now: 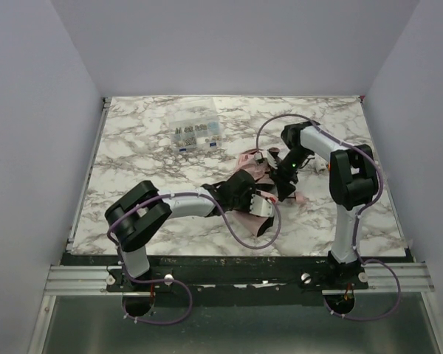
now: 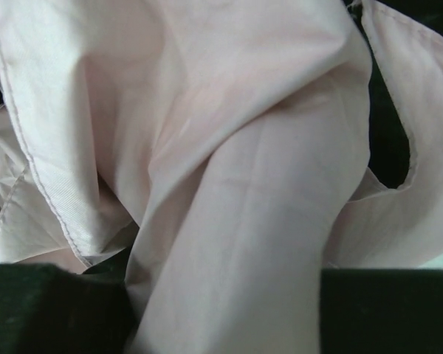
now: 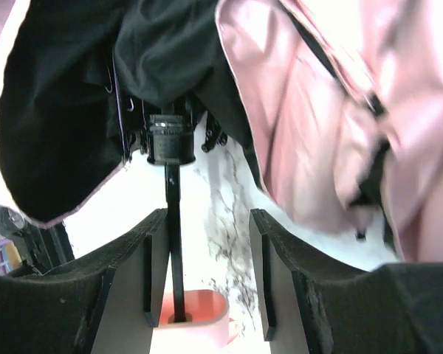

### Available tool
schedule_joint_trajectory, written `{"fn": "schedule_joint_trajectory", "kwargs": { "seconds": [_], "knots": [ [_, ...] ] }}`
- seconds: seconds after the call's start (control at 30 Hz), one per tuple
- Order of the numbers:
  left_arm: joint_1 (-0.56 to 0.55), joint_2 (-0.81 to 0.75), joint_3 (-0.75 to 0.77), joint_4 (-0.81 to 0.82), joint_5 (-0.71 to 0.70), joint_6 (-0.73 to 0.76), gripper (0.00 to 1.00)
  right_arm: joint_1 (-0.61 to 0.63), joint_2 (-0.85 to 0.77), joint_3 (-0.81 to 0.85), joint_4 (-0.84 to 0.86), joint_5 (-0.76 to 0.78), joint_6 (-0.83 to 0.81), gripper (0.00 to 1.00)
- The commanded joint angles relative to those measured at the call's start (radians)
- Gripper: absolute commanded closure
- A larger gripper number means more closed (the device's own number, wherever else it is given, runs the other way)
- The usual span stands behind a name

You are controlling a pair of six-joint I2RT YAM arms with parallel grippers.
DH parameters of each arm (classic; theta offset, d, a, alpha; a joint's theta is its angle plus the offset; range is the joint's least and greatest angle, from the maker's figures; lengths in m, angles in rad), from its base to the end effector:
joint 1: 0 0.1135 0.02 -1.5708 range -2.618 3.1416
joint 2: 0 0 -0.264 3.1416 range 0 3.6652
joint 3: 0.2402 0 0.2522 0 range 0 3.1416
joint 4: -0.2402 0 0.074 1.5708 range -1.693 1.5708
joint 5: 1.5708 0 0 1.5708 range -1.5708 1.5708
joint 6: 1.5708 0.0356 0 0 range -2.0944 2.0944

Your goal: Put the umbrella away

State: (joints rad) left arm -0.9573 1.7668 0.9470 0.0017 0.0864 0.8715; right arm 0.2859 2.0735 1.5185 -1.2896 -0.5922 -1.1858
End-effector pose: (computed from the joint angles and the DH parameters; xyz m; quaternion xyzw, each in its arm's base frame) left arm 0.2032 -0.2939 0.1544 0.7458 0.5544 -0.0559 0.3651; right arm 0.3388 0.1203 0.1671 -0.6065 0.7291 0.3171 0.0082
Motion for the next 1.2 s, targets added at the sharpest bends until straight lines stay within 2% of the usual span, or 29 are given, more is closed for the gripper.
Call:
{"fn": "schedule_joint_trajectory", "kwargs": {
  "seconds": [0.0, 0.13, 0.23, 0.27, 0.33, 0.37, 0.4, 0.53, 0.7, 0.9, 1.03, 1.1, 1.17],
  "knots": [
    [-0.006, 0.023, 0.013, -0.186, 0.131, -0.026, 0.84, -0.100, -0.064, 0.081, 0.030, -0.047, -0.050, 0.47],
    [0.004, 0.045, 0.078, -0.262, 0.163, -0.093, 0.84, -0.160, -0.128, 0.066, 0.041, -0.110, -0.082, 0.47],
    [0.021, 0.075, 0.159, -0.343, 0.203, -0.160, 0.84, -0.179, -0.231, -0.037, 0.136, -0.185, -0.119, 0.42],
    [0.024, 0.087, 0.181, -0.370, 0.213, -0.174, 0.84, -0.185, -0.276, -0.076, 0.185, -0.219, -0.136, 0.37],
    [0.031, 0.110, 0.223, -0.407, 0.225, -0.216, 0.84, -0.194, -0.353, -0.183, 0.255, -0.289, -0.206, 0.17],
    [0.033, 0.119, 0.248, -0.433, 0.230, -0.244, 0.84, -0.195, -0.381, -0.236, 0.286, -0.326, -0.238, 0.03],
    [0.037, 0.132, 0.270, -0.455, 0.239, -0.269, 0.84, -0.196, -0.408, -0.272, 0.300, -0.353, -0.263, 0.00],
    [0.045, 0.169, 0.345, -0.516, 0.242, -0.364, 0.84, -0.194, -0.467, -0.392, 0.329, -0.460, -0.356, 0.00],
    [0.047, 0.205, 0.372, -0.531, 0.225, -0.448, 0.85, -0.194, -0.603, -0.542, 0.634, -0.428, -0.157, 0.00],
    [0.051, 0.248, 0.360, -0.487, 0.167, -0.576, 0.85, -0.194, -0.638, -0.573, 0.579, -0.449, -0.223, 0.00],
    [0.052, 0.260, 0.350, -0.457, 0.133, -0.651, 0.85, -0.194, -0.672, -0.645, 0.627, -0.472, -0.247, 0.00],
    [0.052, 0.255, 0.334, -0.434, 0.132, -0.668, 0.85, -0.195, -0.700, -0.658, 0.659, -0.459, -0.209, 0.00],
    [0.051, 0.247, 0.314, -0.414, 0.131, -0.676, 0.85, -0.218, -0.741, -0.648, 0.732, -0.400, -0.071, 0.00]
  ]
}}
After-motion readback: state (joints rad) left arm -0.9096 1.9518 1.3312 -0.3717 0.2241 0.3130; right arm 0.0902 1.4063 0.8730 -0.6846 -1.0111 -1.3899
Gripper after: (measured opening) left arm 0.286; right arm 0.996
